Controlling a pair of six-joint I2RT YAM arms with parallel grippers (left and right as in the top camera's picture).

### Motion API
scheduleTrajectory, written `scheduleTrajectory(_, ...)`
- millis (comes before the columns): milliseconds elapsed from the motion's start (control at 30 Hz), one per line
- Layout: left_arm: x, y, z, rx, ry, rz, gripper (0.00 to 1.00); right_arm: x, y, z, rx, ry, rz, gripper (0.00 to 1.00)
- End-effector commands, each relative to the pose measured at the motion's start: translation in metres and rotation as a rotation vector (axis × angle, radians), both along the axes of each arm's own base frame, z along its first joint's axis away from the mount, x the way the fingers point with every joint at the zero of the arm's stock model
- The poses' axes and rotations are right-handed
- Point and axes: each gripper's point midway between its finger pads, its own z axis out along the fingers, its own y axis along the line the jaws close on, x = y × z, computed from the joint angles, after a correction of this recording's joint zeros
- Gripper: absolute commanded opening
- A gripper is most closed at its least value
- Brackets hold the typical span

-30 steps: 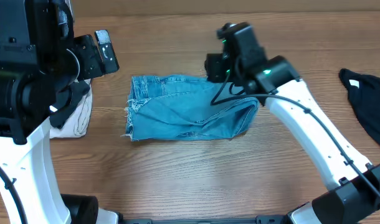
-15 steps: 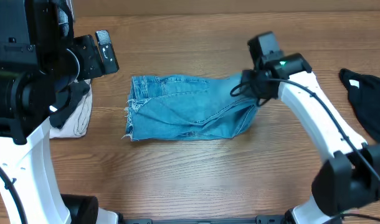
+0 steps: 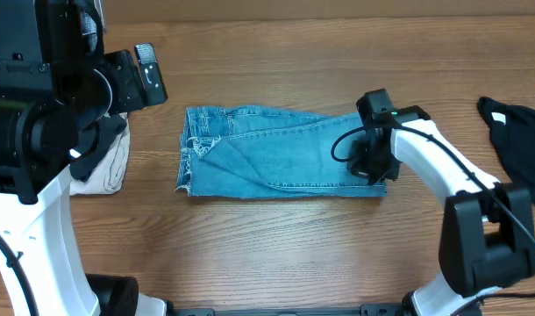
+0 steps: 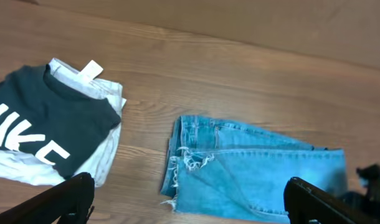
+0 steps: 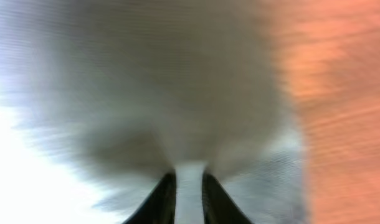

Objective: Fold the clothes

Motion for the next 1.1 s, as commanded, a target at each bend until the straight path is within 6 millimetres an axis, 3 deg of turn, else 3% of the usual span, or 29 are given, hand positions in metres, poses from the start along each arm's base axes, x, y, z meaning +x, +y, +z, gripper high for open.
scheduleTrajectory(0,0.000,-0.001,0.003,0.050,-0.010,-0.066,1.00,0.012,0.081,0.080,0.447,-0.247,0.341,0.29)
scheduleTrajectory(67,-0.001,-0.001,0.002,0.059,-0.003,-0.074,1.00,0.015,0.103,0.099,0.559,-0.306,0.394,0.31)
scheduleTrajectory(133,-0.001,-0.001,0.001,0.060,-0.003,-0.076,1.00,0.021,0.118,0.099,0.578,-0.332,0.403,0.30)
scheduleTrajectory(300,-0.002,-0.001,0.001,0.060,-0.001,-0.076,1.00,0.036,0.158,0.058,0.537,-0.334,0.389,0.30)
scheduleTrajectory(367,-0.002,-0.001,0.001,0.060,-0.001,-0.076,1.00,0.031,0.189,0.032,0.585,-0.289,0.412,0.23)
scheduleTrajectory(533,-0.002,-0.001,0.001,0.060,-0.001,-0.076,1.00,-0.015,0.255,0.022,0.718,-0.212,0.566,0.20)
scheduleTrajectory(600,-0.002,-0.001,0.001,0.060,-0.001,-0.076,1.00,-0.049,0.287,0.037,0.831,-0.178,0.678,0.19)
scheduleTrajectory(733,-0.002,-0.001,0.001,0.060,-0.001,-0.076,1.00,-0.108,0.326,0.066,1.018,-0.133,0.889,0.17)
scheduleTrajectory(800,-0.002,-0.001,0.001,0.060,-0.001,-0.076,1.00,-0.112,0.329,0.076,1.015,-0.182,0.934,0.14)
scheduleTrajectory(900,-0.002,-0.001,0.001,0.060,-0.001,-0.076,1.00,-0.076,0.305,0.093,0.919,-0.287,0.845,0.14)
scheduleTrajectory(1000,-0.001,-0.001,0.000,0.060,0.003,-0.076,1.00,-0.030,0.252,0.101,0.725,-0.361,0.656,0.14)
scheduleTrajectory(1067,-0.001,-0.002,-0.007,0.055,0.027,-0.083,1.00,0.001,0.195,0.100,0.544,-0.381,0.496,0.18)
